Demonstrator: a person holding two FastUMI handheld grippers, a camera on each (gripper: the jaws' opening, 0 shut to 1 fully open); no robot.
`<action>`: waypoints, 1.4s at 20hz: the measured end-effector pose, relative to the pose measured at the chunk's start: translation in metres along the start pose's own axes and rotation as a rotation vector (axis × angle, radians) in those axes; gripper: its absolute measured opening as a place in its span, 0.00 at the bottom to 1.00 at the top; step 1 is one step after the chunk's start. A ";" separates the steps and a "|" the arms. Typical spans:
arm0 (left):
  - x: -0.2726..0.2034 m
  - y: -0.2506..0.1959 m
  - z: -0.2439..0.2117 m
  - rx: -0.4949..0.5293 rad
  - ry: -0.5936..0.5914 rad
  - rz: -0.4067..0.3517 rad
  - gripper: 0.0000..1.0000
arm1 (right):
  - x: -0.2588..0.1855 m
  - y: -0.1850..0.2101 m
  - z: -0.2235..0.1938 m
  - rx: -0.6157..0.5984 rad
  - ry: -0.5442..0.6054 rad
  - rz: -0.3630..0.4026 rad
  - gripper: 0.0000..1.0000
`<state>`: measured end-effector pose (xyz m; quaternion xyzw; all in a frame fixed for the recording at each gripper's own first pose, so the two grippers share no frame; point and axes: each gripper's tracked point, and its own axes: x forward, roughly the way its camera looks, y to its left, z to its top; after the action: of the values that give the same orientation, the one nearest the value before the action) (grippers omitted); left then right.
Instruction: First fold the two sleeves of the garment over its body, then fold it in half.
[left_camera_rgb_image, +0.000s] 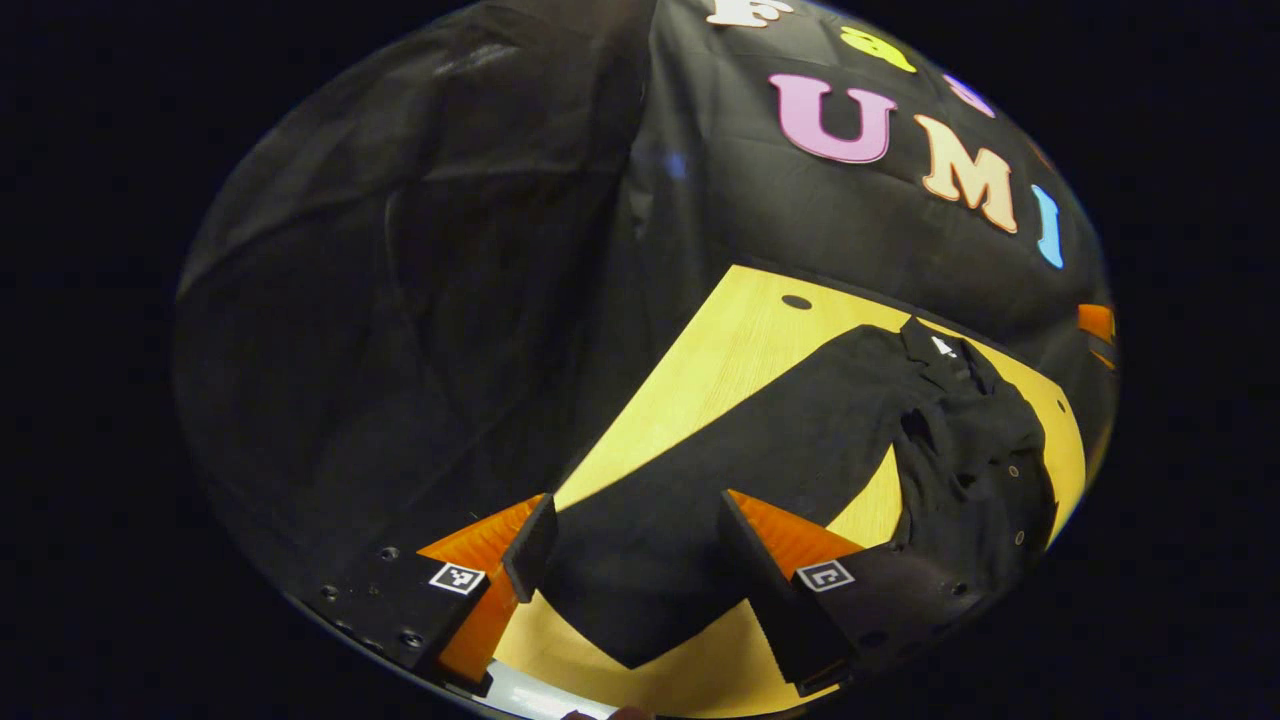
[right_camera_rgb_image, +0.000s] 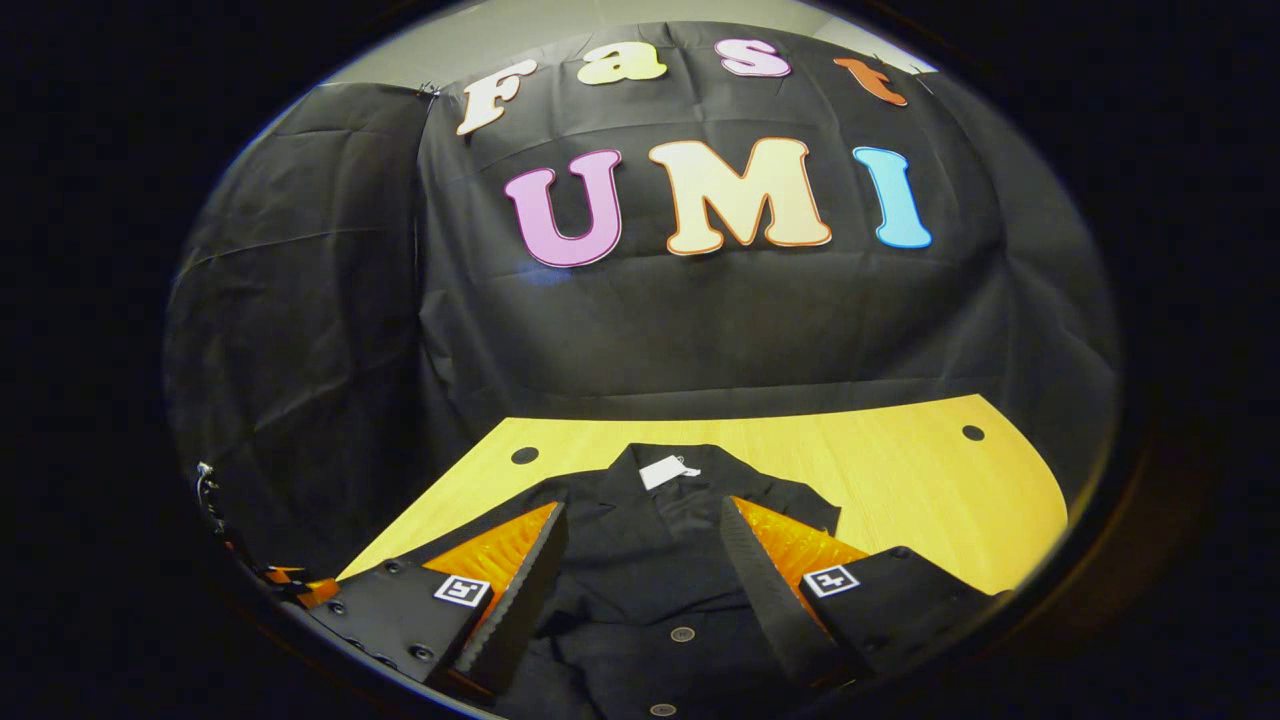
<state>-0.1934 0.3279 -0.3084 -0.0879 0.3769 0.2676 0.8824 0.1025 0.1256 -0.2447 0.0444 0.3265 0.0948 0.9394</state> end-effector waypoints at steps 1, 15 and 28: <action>0.002 -0.001 -0.008 -0.008 0.021 0.005 0.96 | -0.003 -0.004 -0.001 0.008 0.002 0.000 0.98; -0.001 -0.008 -0.043 -0.006 0.070 0.025 0.50 | -0.032 -0.053 -0.003 0.034 0.003 -0.040 0.98; -0.012 -0.050 0.052 -0.115 -0.067 -0.092 0.00 | -0.063 -0.074 -0.009 0.055 -0.027 -0.041 0.98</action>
<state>-0.1404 0.2995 -0.2658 -0.1467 0.3267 0.2510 0.8993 0.0593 0.0399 -0.2241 0.0650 0.3169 0.0660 0.9439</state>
